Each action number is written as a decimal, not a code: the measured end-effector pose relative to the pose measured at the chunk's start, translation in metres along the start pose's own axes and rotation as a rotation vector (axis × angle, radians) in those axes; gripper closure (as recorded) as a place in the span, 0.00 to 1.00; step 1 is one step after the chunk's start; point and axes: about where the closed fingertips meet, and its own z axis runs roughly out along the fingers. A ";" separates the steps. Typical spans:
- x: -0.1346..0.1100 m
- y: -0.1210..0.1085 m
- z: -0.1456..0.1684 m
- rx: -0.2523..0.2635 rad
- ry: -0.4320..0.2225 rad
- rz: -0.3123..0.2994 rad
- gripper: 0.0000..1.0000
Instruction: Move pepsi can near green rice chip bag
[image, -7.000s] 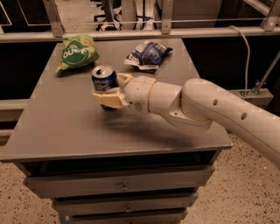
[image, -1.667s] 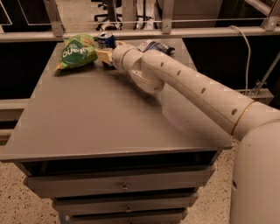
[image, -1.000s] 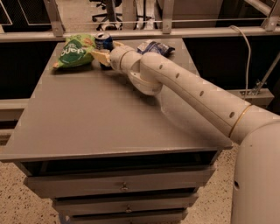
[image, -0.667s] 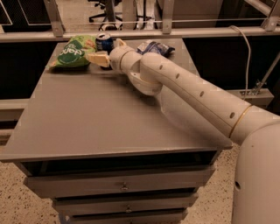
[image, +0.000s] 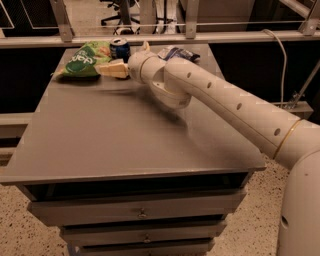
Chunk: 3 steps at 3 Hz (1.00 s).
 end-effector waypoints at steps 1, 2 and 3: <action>-0.009 -0.006 -0.034 0.036 0.032 -0.009 0.00; -0.014 -0.009 -0.076 0.081 0.084 -0.028 0.00; -0.016 -0.010 -0.124 0.120 0.149 -0.077 0.00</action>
Offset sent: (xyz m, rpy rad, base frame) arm -0.0952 -0.0956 0.0282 -0.1447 0.0713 -0.1536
